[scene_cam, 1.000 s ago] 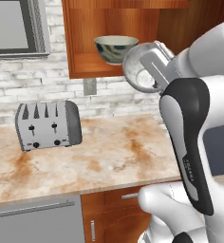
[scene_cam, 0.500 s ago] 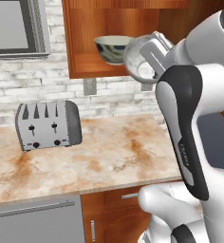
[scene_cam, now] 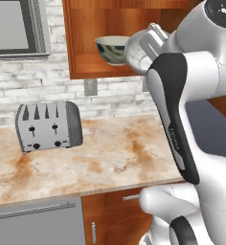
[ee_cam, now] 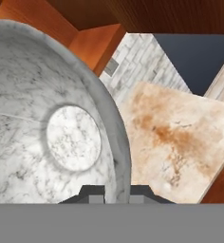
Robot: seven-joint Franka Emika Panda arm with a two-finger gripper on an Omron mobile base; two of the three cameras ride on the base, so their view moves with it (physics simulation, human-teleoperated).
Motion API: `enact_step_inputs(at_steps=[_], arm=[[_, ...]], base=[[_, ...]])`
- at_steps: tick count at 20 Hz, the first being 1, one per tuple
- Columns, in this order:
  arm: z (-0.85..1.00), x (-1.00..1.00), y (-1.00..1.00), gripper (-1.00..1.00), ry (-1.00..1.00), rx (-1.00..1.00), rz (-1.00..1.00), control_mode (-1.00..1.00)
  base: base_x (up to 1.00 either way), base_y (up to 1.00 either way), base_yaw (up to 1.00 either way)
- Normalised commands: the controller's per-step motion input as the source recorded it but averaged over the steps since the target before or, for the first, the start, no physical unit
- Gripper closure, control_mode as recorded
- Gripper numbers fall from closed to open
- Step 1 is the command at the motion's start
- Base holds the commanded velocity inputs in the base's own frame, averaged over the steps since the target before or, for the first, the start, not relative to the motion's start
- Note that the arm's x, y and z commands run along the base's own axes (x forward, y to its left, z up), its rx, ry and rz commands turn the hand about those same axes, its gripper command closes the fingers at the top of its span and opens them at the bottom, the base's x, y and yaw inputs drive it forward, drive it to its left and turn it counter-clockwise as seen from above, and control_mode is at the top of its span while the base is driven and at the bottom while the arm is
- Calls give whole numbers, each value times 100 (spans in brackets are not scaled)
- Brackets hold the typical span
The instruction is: Pick up the bowls on the counter and stack them on top of one another in the open cabinet. Place the smaller bowl on top of the larger bowl.
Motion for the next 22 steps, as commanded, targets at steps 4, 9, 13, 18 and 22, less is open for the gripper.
enact_step_inputs(at_steps=[4,9,13,18,22], arm=[[4,20,-7,100,0,0,-6,-100],[0,33,0,100,0,0,-3,-100],[-2,29,0,100,0,0,0,-100],[-6,26,-1,100,1,2,0,-100],[-2,25,0,100,0,1,0,-100]], base=[[0,0,0],[0,0,0],[0,0,0],[0,0,0],[0,0,0]])
